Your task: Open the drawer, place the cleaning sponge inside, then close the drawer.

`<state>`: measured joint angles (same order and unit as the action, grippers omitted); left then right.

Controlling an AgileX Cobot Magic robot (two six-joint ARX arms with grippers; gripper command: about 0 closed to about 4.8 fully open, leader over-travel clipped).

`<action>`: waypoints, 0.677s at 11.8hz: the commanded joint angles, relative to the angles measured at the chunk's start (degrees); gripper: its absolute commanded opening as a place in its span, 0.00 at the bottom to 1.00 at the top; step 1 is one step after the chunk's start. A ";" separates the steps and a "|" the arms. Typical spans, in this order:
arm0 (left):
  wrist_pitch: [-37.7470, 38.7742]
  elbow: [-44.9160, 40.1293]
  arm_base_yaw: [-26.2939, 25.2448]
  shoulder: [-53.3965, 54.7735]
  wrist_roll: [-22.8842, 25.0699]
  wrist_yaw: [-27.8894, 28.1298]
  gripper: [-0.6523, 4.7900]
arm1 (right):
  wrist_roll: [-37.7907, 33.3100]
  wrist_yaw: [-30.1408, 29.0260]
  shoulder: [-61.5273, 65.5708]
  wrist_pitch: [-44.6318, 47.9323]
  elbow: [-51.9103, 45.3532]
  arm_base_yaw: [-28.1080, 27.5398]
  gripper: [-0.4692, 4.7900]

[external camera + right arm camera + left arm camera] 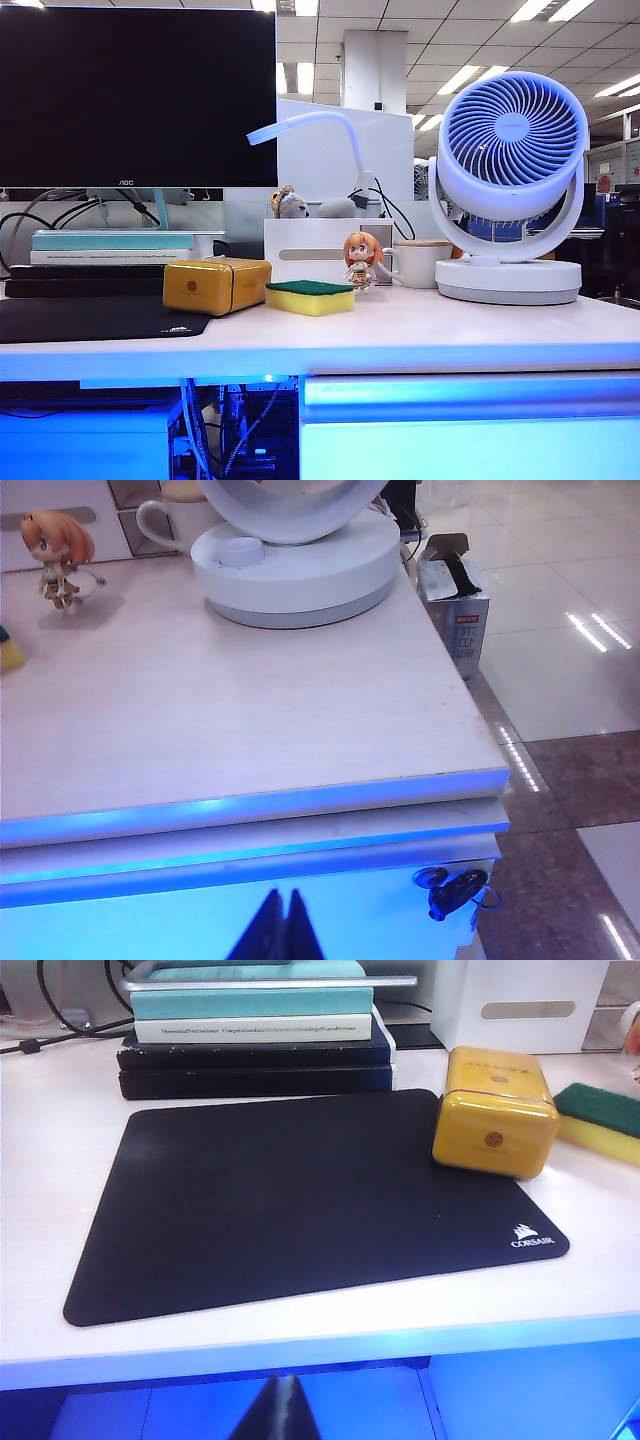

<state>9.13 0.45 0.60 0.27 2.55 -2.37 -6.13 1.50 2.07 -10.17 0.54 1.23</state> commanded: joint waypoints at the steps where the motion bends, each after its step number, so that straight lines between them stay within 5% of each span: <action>1: 0.61 -0.20 -0.04 -0.11 -0.17 -0.24 0.12 | -0.79 -0.35 -0.02 3.65 -0.24 0.09 0.08; 6: -3.10 1.22 -0.04 -0.11 -6.10 -0.17 0.11 | -8.17 -0.13 -1.33 6.12 1.20 0.11 0.08; 8: -3.67 9.44 -0.04 -0.09 -9.07 3.78 0.11 | -8.92 0.13 -1.27 6.03 7.65 0.09 0.08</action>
<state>6.66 7.44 0.60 0.27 -5.13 -0.93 -14.61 1.43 0.80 -5.32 6.44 1.26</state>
